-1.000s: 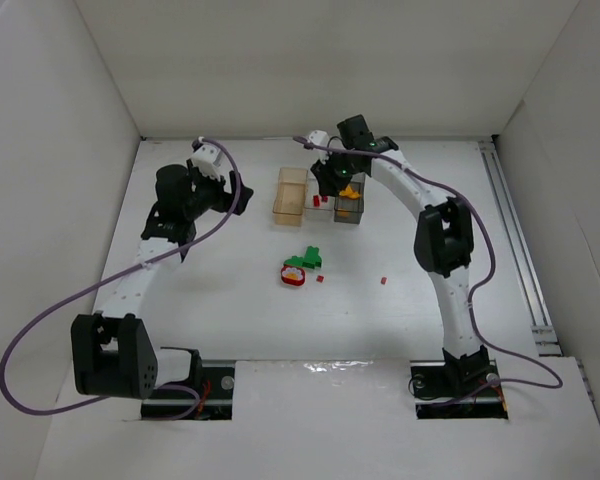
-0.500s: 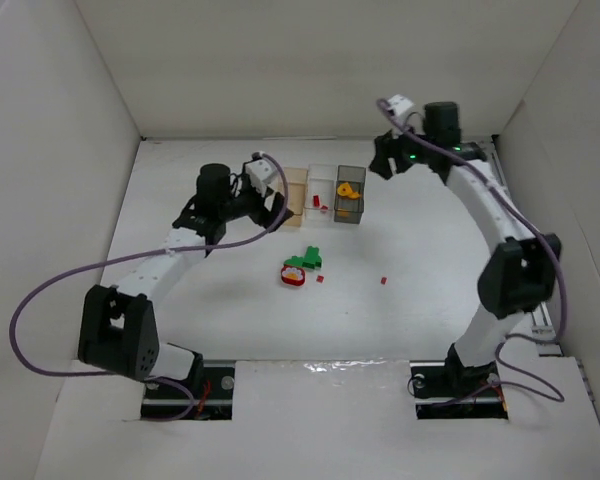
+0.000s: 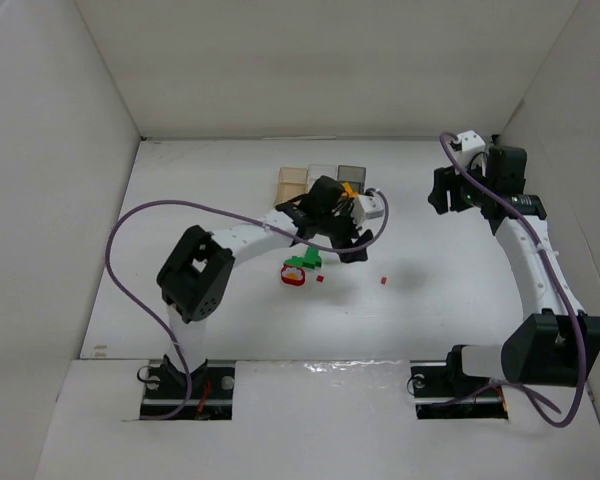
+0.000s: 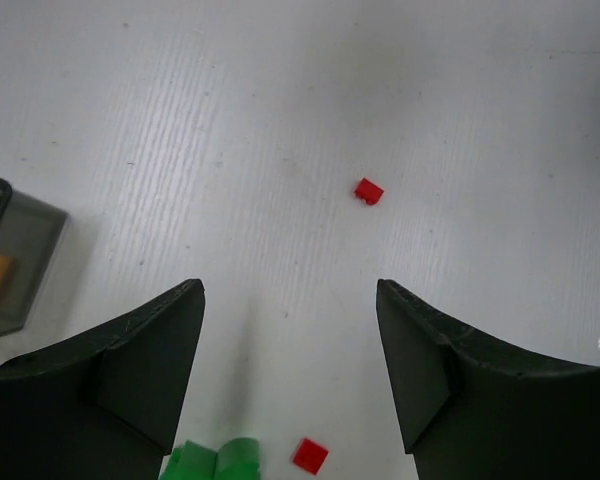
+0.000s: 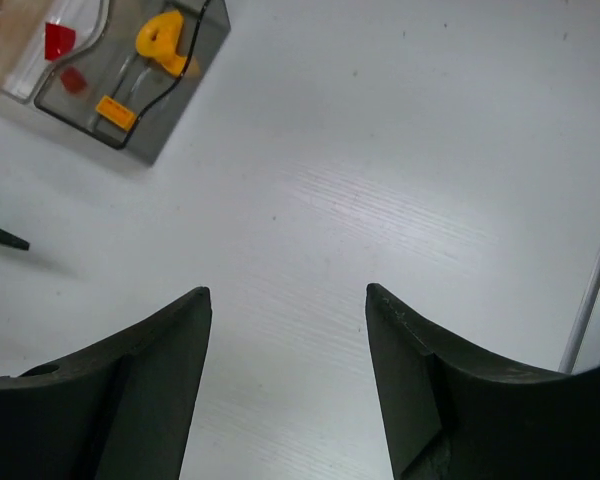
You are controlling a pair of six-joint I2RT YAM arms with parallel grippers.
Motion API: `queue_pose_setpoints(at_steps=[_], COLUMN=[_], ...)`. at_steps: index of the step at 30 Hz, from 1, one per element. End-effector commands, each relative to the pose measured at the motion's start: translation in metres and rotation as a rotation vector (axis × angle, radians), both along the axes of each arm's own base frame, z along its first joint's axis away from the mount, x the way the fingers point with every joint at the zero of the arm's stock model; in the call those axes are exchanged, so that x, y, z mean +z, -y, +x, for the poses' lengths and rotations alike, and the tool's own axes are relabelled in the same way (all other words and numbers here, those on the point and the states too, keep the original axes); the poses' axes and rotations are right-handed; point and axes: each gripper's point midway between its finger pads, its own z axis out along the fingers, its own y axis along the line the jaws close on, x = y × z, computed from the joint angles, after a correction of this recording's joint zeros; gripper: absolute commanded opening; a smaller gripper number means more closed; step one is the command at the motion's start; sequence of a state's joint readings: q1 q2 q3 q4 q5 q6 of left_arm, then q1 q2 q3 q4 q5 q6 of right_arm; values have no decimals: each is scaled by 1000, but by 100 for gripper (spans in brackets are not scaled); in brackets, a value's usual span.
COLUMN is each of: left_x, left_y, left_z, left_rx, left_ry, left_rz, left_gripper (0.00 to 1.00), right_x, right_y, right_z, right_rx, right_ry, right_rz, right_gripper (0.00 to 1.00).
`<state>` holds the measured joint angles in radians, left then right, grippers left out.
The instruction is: Sort the legos into containers by color
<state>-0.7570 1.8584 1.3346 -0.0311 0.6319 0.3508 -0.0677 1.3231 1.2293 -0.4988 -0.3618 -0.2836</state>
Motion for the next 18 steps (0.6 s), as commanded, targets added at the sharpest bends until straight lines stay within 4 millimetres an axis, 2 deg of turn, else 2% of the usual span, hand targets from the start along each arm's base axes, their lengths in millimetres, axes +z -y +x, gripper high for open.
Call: queue_pose_setpoints(at_steps=[1, 3, 4, 6, 9, 12, 13, 14, 15, 16, 18], left_x=[14, 7, 5, -4, -14, -10, -14, -14, -24, -24, -39], left_y=[26, 39, 55, 60, 79, 96, 98, 99, 93, 93, 86], left_z=[-10, -18, -29, -29, -38, -51, -56, -58, -61, -66, -72], left_rx=[64, 130, 131, 233, 352, 430, 461, 510, 598, 657, 739], left_ry=[-95, -138, -131, -128, -188, -51, -62, -72, -43, -77, -78], left_rz=[14, 51, 71, 131, 170, 197, 208, 200, 222, 211, 244], left_gripper=[66, 66, 66, 67, 69, 73, 73, 66, 59, 57, 54], right_x=[10, 1, 1, 1, -3, -8, -9, -5, -6, -5, -1], right_y=[9, 13, 13, 22, 26, 33, 41, 47, 50, 58, 63], right_z=[-11, -15, -15, -14, -16, -19, -21, -22, -24, -28, -32], right_rx=[-46, -57, -52, -67, -43, -38, -47, -53, -50, -68, -62], right_ry=[32, 13, 16, 19, 20, 9, 3, 19, 15, 21, 41], right_rz=[-14, -13, -21, -31, -43, -45, -50, -66, -66, -58, -70], right_gripper=[68, 68, 68, 68, 68, 68, 68, 68, 68, 68, 68])
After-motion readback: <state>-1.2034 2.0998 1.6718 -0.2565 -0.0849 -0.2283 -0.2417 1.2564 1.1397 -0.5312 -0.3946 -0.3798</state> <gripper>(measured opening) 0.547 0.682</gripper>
